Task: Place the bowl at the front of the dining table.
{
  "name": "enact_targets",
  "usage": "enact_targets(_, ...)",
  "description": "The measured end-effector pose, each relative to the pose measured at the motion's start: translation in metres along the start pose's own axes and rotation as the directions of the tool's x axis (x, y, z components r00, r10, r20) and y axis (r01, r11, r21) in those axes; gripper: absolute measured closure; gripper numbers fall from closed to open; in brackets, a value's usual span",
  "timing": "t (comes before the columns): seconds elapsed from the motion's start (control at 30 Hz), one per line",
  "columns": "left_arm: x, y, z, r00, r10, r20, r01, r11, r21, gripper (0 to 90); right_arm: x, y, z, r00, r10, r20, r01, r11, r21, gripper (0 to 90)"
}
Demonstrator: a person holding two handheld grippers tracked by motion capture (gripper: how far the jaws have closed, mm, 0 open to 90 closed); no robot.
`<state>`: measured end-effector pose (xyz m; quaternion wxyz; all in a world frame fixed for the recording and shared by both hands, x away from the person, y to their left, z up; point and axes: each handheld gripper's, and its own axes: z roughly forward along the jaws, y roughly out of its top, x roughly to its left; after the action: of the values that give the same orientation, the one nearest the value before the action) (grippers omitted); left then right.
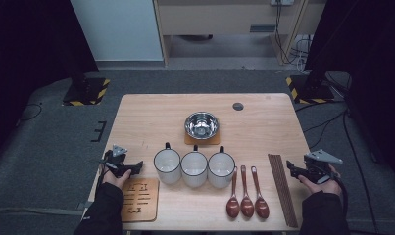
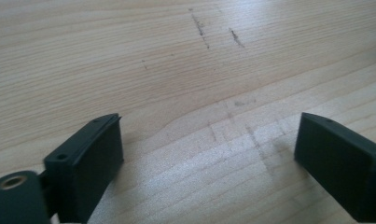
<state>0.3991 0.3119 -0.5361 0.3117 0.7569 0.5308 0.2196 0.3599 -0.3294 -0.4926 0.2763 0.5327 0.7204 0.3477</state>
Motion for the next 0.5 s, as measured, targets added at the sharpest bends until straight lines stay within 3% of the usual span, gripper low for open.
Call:
enact_targets(0.23,0.0,0.0,0.001,0.9999,-0.011,-0.01,0.011,0.9999,0.011,0.1,0.015,0.004,-0.007,0.9984,-0.042,-0.037,0.041,0.999,-0.022,29.3)
enact_targets(0.5,0.0,0.0,0.001,0.9999,-0.012,-0.012,0.012,0.9999,0.012,0.0,0.04,0.007,-0.01,0.9906,-0.09,-0.103,0.087,0.996,-0.028,30.4)
